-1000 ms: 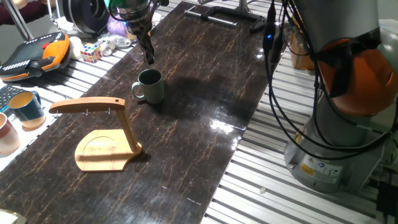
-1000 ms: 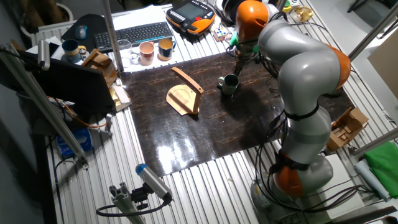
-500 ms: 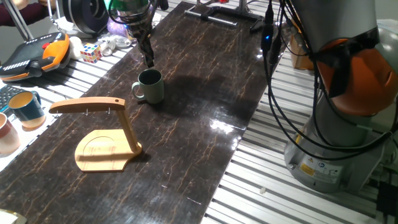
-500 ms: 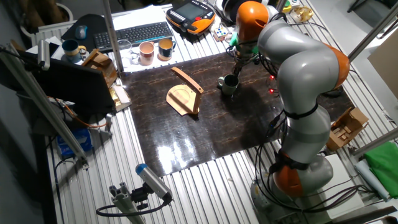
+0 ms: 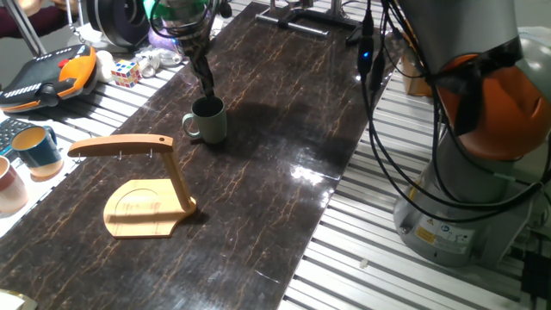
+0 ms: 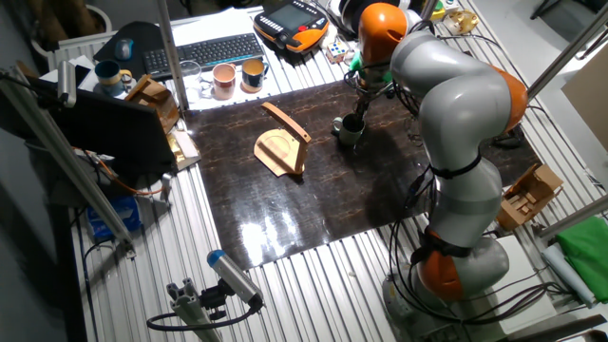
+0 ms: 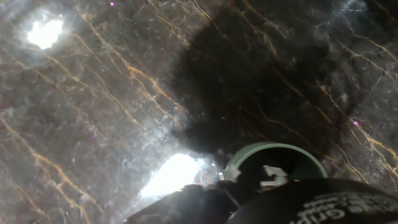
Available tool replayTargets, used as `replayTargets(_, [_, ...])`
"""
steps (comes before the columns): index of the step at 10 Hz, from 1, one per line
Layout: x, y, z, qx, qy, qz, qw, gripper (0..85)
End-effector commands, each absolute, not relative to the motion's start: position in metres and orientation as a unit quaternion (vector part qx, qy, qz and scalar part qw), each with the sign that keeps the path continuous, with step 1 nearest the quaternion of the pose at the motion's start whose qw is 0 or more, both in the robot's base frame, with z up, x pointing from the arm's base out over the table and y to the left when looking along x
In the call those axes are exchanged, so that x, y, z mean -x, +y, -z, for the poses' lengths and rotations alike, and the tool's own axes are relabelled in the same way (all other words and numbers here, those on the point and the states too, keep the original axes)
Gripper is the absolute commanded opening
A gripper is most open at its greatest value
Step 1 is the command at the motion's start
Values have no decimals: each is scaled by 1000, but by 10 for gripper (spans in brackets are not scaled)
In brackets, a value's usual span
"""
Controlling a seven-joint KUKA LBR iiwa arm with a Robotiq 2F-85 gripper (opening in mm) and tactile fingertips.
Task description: Put the cup on the cup rack
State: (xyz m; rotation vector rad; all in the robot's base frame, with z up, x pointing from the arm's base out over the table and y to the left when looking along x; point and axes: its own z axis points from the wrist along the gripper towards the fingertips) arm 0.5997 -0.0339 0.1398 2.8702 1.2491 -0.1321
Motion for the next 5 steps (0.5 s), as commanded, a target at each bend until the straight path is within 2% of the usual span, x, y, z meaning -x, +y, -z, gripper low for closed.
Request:
replayTargets(1, [-600, -34, -140, -918, 395, 44, 4, 527])
replayTargets(3, [-601, -33, -138, -920, 388, 47, 3, 527])
replayTargets(5, [-602, -33, -136, -925, 377, 50, -2, 473])
